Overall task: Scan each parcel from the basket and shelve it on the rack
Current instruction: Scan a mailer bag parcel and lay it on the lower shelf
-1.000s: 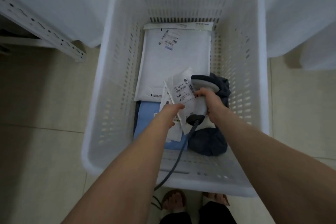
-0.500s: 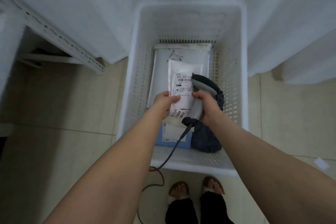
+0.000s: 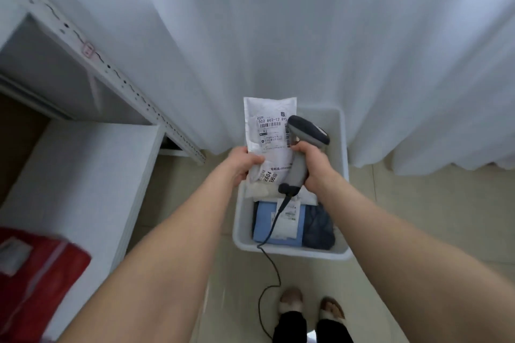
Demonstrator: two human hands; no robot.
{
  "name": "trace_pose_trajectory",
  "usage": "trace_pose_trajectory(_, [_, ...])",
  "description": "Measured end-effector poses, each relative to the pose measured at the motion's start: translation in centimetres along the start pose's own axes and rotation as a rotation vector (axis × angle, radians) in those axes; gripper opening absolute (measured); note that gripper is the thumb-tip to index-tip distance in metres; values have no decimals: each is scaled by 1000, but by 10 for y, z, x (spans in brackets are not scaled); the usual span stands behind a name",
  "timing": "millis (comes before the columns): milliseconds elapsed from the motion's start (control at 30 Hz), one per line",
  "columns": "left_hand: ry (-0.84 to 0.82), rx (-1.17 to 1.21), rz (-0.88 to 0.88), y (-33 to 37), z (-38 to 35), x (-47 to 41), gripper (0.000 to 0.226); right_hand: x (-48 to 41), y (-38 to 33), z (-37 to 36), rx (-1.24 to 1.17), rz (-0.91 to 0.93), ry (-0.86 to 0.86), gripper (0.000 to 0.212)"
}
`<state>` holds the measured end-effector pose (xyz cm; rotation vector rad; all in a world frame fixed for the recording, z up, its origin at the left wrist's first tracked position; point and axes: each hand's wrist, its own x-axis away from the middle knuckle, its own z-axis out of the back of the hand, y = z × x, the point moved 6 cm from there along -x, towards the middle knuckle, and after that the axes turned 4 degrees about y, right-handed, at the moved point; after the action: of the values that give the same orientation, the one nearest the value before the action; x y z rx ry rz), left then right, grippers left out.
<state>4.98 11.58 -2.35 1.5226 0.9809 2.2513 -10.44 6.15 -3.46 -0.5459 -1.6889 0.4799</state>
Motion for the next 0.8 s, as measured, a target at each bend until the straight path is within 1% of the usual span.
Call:
trace_pose_trajectory(67, [72,-21,-44,13,11,22,36,26,-13,0,25,37,2,14])
trace_pose_trajectory(100, [109,-14,-59,18,17,31,35,39,-18,1,34,58,11,14])
trace_pose_trajectory(167, [194,-3,-88,23,30,50,33,63,-27,5,56,105,4,20])
trace_pose_trajectory(200, [233,8,-102,24,35,61,31,75,-30,7,70,122,-23,23])
trace_pose_trajectory(267, [282,56,-122,24,41,84,30,103,-33,11,83,143,-92,20])
trace_pose_trajectory(367, [314,100,-147,21,43,125,31,147,-40,22,123,203,-146,9])
trace_pose_trajectory(467, [345,97,-165,15,41,166,29,192,-46,35,161,262,-150,2])
trace_pose_trajectory(667, [372,122,-180,2,31,226,28,258,-50,54,204,285,-232,9])
trace_pose_trajectory(800, [380,146,-167,-7,24,246,28,278,-45,64,248,276,-213,9])
